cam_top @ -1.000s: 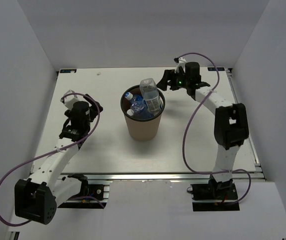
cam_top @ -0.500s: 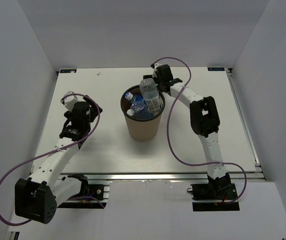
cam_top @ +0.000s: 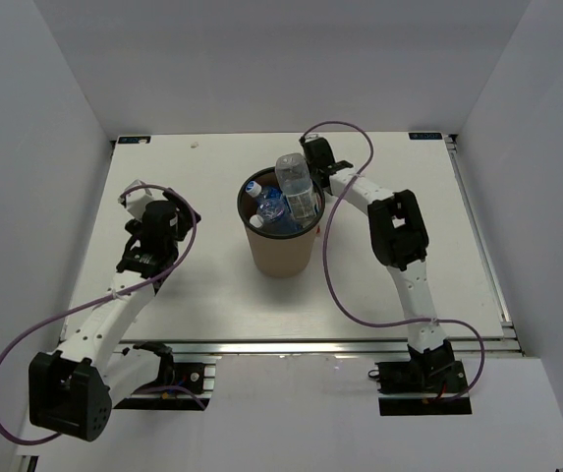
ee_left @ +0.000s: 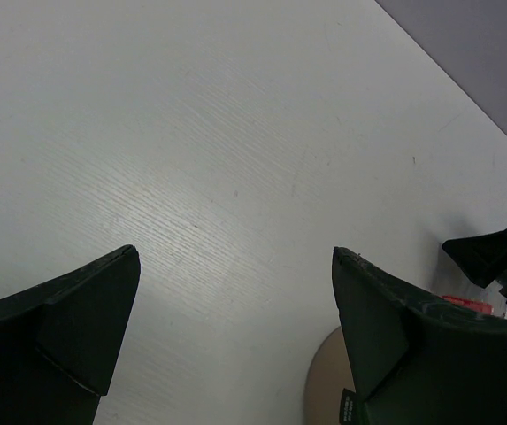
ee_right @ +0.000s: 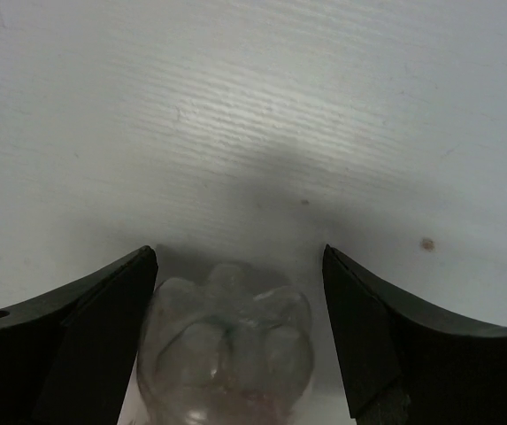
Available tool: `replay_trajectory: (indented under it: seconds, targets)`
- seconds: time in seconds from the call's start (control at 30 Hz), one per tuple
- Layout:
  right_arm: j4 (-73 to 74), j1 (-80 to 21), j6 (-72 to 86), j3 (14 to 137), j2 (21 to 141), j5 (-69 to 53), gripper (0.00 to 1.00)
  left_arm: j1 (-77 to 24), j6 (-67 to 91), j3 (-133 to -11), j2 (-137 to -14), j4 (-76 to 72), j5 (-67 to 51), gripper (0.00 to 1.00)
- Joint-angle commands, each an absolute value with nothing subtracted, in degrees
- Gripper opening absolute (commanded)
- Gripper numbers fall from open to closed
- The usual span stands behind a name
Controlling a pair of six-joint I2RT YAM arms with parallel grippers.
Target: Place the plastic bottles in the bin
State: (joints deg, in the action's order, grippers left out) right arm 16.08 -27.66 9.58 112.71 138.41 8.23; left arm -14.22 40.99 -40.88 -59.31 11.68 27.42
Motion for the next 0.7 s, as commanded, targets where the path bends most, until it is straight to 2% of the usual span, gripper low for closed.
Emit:
replay_trajectory:
  seconds: [0.0,0.1,0.17,0.2,0.27,0.37,0.53,0.67]
  targets:
    - [14.78,-27.69,8.18,106.89,132.91,11.25,0.8,-14.06,41.22,-41.92,-57.13,11.87,27.6,0.98]
    - [12.31,-27.69,7.21,102.66,129.92,10.99,0.71,-13.97,41.31,-41.84,-56.69,11.87,26.98,0.98]
    - [11.52,-27.77,6.86,100.65,128.68,11.07,0.61,-14.06,41.48,-41.84,-56.08,12.3,27.07,0.98]
    - [10.64,-27.69,6.86,99.94,127.37,11.34,0.51,-14.06,41.48,-41.84,-55.99,12.39,27.07,0.98]
    - [10.02,-27.69,6.42,98.88,126.04,12.48,0.46,-14.06,41.48,-41.66,-55.11,12.74,27.07,0.98]
    - [9.58,-27.42,5.19,97.3,121.49,15.72,0.3,-14.06,41.57,-41.31,-53.79,12.66,26.89,0.98]
    - [6.61,-26.54,3.34,93.35,111.64,18.98,0.27,-14.06,41.57,-40.7,-52.21,12.74,26.19,0.98]
    - [-1.81,-26.54,1.85,87.02,96.82,17.76,0.25,-13.98,41.57,-40.08,-51.33,12.92,25.66,0.98]
